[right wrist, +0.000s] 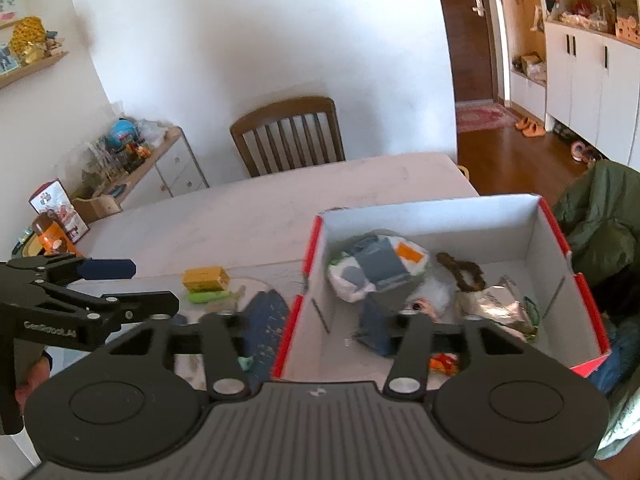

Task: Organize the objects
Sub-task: 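Withdraw both tools from the shoebox toward the table, then grasp the teal pencil sharpener with the right tool while the left tool grasps the yellow box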

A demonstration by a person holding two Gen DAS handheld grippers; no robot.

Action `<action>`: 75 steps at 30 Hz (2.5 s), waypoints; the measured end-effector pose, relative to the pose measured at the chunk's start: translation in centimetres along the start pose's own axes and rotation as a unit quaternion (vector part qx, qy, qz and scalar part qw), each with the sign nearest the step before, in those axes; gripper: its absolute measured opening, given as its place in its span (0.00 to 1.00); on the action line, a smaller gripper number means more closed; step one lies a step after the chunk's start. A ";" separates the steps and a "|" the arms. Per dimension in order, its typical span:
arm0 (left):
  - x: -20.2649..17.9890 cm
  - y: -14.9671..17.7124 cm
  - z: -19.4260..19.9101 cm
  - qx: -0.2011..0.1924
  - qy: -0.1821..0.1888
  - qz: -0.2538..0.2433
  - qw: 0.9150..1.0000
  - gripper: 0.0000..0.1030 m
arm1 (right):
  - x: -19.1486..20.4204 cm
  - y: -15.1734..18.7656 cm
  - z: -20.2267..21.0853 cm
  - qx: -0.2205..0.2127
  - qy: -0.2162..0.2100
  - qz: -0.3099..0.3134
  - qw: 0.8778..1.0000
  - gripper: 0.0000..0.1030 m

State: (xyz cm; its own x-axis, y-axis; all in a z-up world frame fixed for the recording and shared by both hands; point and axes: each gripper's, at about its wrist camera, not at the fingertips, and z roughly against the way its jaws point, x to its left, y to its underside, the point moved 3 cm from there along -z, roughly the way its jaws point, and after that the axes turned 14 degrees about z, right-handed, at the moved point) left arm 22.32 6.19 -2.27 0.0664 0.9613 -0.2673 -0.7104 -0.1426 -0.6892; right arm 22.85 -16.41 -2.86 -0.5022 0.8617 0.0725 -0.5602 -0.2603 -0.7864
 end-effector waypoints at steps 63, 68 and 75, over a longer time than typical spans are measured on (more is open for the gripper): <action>18.2 -2.2 -17.0 0.085 -0.111 0.081 0.987 0.96 | 13.8 4.9 -20.0 0.166 -0.014 0.102 0.981 0.66; 18.2 -2.0 -17.0 0.084 -0.105 0.088 0.987 0.90 | 13.8 5.0 -20.4 0.169 -0.012 0.111 0.979 0.58; 18.2 -2.0 -16.9 0.081 -0.094 0.098 0.987 0.74 | 13.6 5.3 -20.5 0.175 0.002 0.120 0.977 0.44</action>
State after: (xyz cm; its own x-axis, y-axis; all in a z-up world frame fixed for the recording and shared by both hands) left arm 36.81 20.03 -17.11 -0.2045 0.9480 -0.2440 -0.8008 -0.3053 -0.5153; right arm 26.52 2.83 -18.62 -0.6445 0.7592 -0.0909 -0.6181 -0.5873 -0.5225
